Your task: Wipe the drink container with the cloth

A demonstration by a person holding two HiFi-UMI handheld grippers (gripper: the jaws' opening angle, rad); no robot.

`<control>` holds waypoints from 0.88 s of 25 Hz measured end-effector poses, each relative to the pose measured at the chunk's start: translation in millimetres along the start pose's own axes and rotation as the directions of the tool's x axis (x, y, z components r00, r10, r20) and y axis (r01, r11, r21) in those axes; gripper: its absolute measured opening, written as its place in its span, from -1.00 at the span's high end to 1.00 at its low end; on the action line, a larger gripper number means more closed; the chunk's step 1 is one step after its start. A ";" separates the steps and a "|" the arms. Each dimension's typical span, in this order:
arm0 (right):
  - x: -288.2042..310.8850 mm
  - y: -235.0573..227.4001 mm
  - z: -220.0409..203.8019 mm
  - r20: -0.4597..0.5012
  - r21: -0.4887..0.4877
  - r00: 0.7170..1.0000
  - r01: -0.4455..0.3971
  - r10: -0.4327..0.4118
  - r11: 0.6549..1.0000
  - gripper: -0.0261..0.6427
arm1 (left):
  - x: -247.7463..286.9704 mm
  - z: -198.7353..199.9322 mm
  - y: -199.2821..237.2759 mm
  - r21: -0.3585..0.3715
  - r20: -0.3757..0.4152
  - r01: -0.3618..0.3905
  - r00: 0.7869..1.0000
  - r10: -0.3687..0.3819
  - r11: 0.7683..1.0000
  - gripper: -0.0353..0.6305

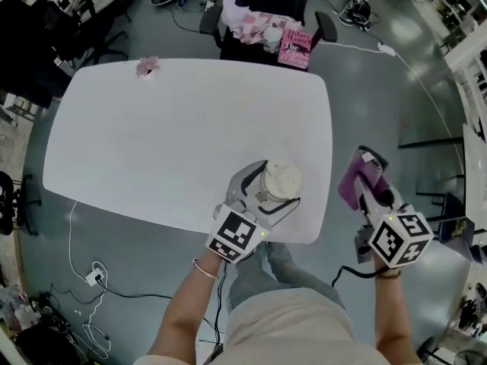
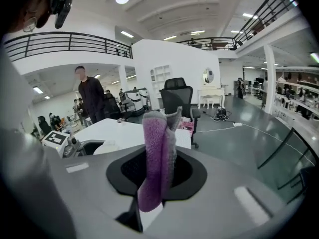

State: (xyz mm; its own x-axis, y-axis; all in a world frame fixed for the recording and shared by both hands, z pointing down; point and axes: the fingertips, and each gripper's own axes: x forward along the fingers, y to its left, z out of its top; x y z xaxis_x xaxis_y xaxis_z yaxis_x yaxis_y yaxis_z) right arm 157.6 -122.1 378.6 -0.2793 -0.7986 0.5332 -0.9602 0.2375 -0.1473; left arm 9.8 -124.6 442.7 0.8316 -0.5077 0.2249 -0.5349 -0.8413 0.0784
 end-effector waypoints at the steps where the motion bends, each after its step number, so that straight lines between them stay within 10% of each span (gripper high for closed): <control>1: 3.8 6.1 1.8 -0.018 -0.023 0.999 -0.029 0.029 0.999 0.73 | -0.2 -0.2 0.4 0.000 0.001 0.000 1.000 0.000 1.000 -0.38; 9: 26.4 48.6 1.9 -0.203 -0.200 0.962 -0.221 0.180 0.955 0.73 | -0.4 0.3 1.5 0.002 0.009 0.005 1.000 -0.005 1.000 -0.38; 22: 28.6 110.6 -1.9 -0.496 -0.404 0.825 -0.495 0.271 0.769 0.73 | -0.6 -2.0 2.8 0.005 0.009 0.010 1.000 -0.010 1.000 -0.38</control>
State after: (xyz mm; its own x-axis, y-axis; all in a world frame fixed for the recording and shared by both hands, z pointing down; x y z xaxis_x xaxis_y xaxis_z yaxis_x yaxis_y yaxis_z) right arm 43.5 -117.6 379.1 -0.4860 -0.3206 0.8130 -0.5964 0.8017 -0.0404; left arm 7.4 -126.3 444.7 0.8382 -0.5010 0.2154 -0.5259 -0.8472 0.0757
